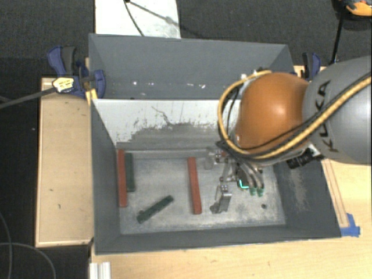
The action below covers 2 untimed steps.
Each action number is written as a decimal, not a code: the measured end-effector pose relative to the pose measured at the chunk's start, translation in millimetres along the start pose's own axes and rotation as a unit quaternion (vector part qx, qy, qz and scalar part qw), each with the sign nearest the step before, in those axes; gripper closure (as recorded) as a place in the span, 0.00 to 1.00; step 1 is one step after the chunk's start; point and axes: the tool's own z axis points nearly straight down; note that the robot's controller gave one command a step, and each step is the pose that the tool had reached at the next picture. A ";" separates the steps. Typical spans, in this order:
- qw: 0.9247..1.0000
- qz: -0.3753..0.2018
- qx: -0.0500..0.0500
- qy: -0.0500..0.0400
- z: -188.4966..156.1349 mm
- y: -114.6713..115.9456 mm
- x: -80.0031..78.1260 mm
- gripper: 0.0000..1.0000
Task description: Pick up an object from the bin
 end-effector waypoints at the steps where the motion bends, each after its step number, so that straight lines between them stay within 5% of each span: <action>1: 1.000 0.001 0.000 -0.004 -3.8 -0.4 -1.7 0.00; 2: 1.000 0.004 -0.001 -0.008 42.2 26.3 -8.0 0.00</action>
Offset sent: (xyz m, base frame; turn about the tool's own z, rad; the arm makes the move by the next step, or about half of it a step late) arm 0.0118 0.0797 -0.1401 0.0070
